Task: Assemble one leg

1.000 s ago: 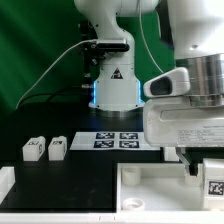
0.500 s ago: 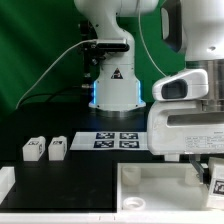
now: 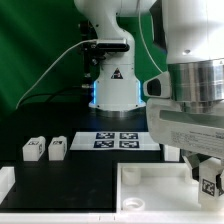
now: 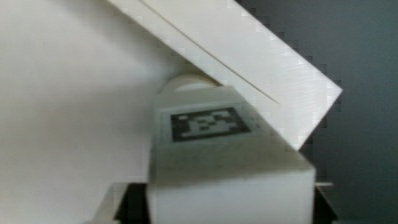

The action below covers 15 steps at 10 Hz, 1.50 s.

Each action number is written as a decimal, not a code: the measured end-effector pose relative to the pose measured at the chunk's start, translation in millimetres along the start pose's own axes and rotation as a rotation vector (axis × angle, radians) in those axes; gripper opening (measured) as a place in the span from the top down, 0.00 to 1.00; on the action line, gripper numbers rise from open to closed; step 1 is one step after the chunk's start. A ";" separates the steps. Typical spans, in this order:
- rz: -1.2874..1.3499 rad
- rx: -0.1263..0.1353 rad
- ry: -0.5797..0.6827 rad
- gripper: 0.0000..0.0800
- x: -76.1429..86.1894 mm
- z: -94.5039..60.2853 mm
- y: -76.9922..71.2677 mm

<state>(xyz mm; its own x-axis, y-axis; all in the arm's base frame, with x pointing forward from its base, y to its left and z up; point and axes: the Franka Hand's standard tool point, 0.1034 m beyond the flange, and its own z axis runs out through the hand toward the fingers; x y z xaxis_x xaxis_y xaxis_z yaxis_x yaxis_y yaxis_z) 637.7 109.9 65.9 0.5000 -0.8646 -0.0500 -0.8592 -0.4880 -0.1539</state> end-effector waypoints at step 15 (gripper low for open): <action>-0.105 0.059 -0.023 0.19 -21.3 9.8 11.2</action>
Offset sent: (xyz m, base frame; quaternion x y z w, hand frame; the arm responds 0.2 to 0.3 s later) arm 0.0125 0.0154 0.0050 0.0924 -0.0519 0.4241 0.8994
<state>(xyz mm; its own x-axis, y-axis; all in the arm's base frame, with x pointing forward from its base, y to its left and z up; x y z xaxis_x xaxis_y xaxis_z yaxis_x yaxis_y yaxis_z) 618.4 124.0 55.6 0.5901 -0.8056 -0.0533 -0.7943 -0.5674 -0.2173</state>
